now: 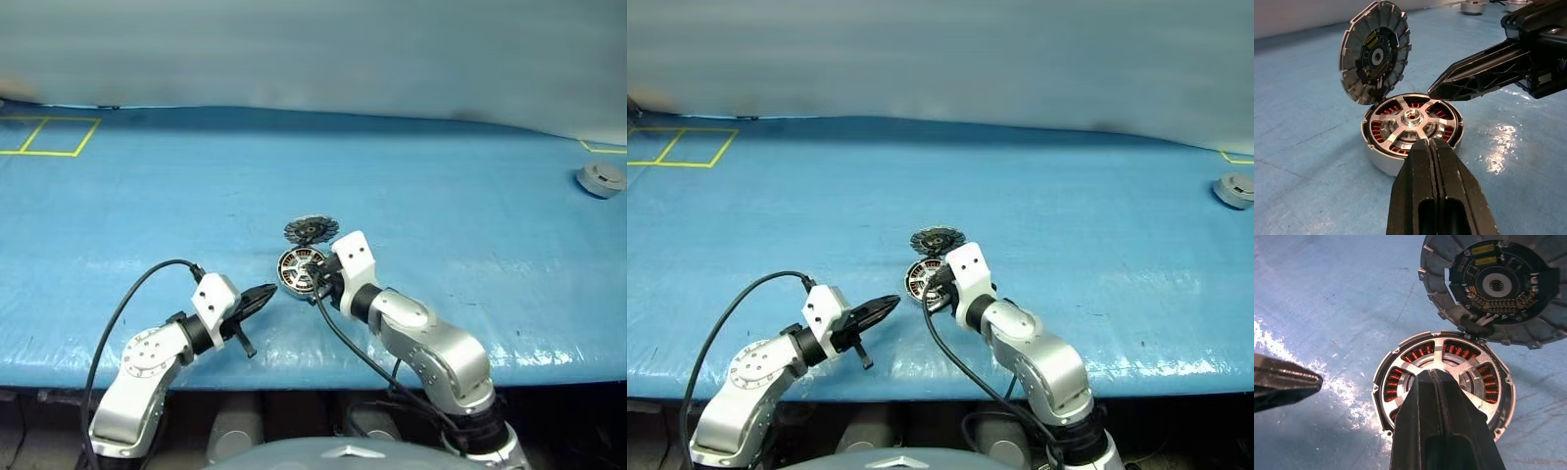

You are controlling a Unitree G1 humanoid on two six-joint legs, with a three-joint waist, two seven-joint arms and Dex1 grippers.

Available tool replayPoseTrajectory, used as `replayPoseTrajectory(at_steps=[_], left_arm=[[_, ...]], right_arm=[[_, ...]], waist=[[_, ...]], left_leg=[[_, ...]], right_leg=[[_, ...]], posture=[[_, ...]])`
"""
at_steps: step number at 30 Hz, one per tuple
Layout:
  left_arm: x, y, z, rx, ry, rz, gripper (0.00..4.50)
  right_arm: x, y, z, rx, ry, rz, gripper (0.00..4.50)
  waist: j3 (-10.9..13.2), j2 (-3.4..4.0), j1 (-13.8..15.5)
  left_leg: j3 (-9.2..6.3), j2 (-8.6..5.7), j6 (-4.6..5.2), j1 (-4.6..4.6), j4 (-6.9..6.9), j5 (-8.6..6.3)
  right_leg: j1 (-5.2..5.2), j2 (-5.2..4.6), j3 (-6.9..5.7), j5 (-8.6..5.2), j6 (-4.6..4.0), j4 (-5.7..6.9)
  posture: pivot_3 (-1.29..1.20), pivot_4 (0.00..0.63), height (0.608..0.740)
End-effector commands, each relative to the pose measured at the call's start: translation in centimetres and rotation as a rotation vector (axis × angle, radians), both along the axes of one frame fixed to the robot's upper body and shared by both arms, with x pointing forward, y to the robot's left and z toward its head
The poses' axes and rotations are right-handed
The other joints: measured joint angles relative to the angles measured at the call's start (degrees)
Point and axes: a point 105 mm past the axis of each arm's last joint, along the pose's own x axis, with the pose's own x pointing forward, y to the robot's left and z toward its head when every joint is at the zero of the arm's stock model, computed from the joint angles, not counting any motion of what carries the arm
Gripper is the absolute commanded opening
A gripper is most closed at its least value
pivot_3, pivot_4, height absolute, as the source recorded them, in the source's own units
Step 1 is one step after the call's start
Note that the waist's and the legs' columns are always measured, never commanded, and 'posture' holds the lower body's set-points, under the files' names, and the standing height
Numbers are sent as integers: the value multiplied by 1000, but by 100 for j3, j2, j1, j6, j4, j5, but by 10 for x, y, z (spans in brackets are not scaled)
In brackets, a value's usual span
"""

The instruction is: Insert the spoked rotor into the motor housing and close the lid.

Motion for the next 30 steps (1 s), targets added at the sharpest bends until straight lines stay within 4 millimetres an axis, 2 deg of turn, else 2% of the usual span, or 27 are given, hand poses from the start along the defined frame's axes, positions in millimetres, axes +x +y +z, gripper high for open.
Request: replayPoseTrajectory(at_steps=[1, 7, 12, 16, 24, 30], left_arm=[[-2, -4, -2, -34, -30, 36, 23], [-6, -10, -5, -83, -17, 52, 23], [-7, -12, -5, -87, -23, 53, 23], [-7, -12, -5, -92, -16, 54, 23], [-7, -17, -10, -98, 7, 32, 23], [-7, -19, -11, -103, 11, 23, 23]], right_arm=[[11, 5, 3, -13, -13, 6, 0], [22, 1, -13, -57, 16, -13, 0], [14, -2, -28, -49, 100, -15, 0], [15, -12, -39, -52, 144, -82, 0], [12, -17, -47, -43, 213, -132, 0], [11, -11, -48, -34, 237, -135, 0]], waist=[[0, 0, -15], [-1, 0, -50], [-4, 0, -68], [-11, -1, -67], [-18, -1, -66], [-28, 2, -86]], left_leg=[[2, -1, 2, -1, 0, -1], [3, -1, 4, -2, -14, -2], [2, -1, 4, 1, -15, -2], [2, -1, 4, 3, -17, -3], [0, -1, 4, 13, -17, -3], [-1, 0, 4, 13, -34, -4]], right_leg=[[-3, -1, 2, 0, 0, 0], [-6, 2, 2, 0, 1, -1], [-4, 3, 3, 0, 1, -2], [-1, 1, 3, -1, 1, -6], [-8, -4, -1, -1, 2, -18], [-11, -8, -5, -1, 2, -40]], posture=[[0, 150, 740], [0, 150, 740], [0, 150, 740], [0, 150, 740], [0, 150, 740], [0, 150, 740]])
